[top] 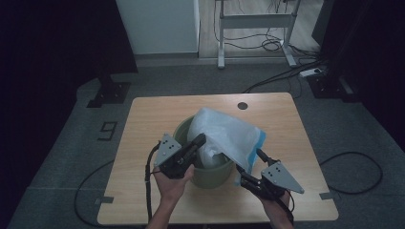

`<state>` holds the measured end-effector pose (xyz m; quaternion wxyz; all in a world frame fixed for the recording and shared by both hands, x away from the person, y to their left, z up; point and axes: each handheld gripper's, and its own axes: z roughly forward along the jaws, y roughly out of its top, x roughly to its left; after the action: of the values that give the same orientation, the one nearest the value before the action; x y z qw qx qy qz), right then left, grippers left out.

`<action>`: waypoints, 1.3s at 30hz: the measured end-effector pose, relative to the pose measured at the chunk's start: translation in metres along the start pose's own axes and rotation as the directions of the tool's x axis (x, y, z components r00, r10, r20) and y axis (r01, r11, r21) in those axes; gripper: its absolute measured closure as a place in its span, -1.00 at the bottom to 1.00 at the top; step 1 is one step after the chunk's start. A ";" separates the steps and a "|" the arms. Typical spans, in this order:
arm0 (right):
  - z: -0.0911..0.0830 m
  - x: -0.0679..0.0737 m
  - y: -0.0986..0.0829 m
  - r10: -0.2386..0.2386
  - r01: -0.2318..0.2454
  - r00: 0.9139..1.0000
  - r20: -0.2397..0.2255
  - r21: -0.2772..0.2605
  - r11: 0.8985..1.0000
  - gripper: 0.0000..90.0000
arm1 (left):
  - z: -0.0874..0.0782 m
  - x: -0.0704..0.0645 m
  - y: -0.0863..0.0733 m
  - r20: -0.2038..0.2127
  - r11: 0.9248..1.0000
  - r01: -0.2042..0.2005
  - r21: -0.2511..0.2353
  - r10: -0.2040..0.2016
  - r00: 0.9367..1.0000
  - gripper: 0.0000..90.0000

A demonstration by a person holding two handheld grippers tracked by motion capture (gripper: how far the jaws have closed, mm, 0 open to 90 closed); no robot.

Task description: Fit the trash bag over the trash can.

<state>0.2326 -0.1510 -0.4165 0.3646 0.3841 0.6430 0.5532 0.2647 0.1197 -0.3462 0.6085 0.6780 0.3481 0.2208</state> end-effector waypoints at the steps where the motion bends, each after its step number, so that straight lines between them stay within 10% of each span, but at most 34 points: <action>1: -0.001 0.000 -0.001 -0.002 0.002 1.000 0.003 -0.001 1.000 -0.42 | -0.003 0.003 0.001 -0.003 1.000 0.003 -0.002 -0.003 1.000 1.00; 10: 0.000 -0.009 -0.013 0.061 -0.062 0.997 0.048 0.020 0.998 -0.37 | -0.032 0.030 -0.007 -0.042 0.998 0.062 -0.032 -0.063 0.997 1.00; 18: 0.006 -0.019 -0.016 0.036 -0.035 0.999 -0.029 0.023 0.999 0.55 | -0.049 0.044 -0.025 -0.040 0.994 0.107 -0.032 -0.108 0.993 1.00; 26: 0.012 -0.028 -0.010 0.023 -0.022 0.999 -0.047 0.021 1.000 0.92 | -0.061 0.054 -0.041 -0.038 0.991 0.131 -0.006 -0.131 0.991 0.98; 32: 0.011 -0.019 -0.011 0.008 -0.007 0.996 -0.087 0.011 1.000 0.86 | -0.069 0.063 -0.054 -0.042 0.987 0.158 0.010 -0.158 0.987 0.98; 39: 0.004 -0.019 -0.008 0.075 -0.078 0.993 -0.090 -0.023 0.997 -0.01 | -0.070 0.065 -0.067 -0.042 0.984 0.176 0.023 -0.175 0.984 0.98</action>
<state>0.2437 -0.1673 -0.4236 0.3191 0.3785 0.6361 0.5919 0.2437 0.2158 -0.4087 0.6096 0.6481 0.4215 0.1752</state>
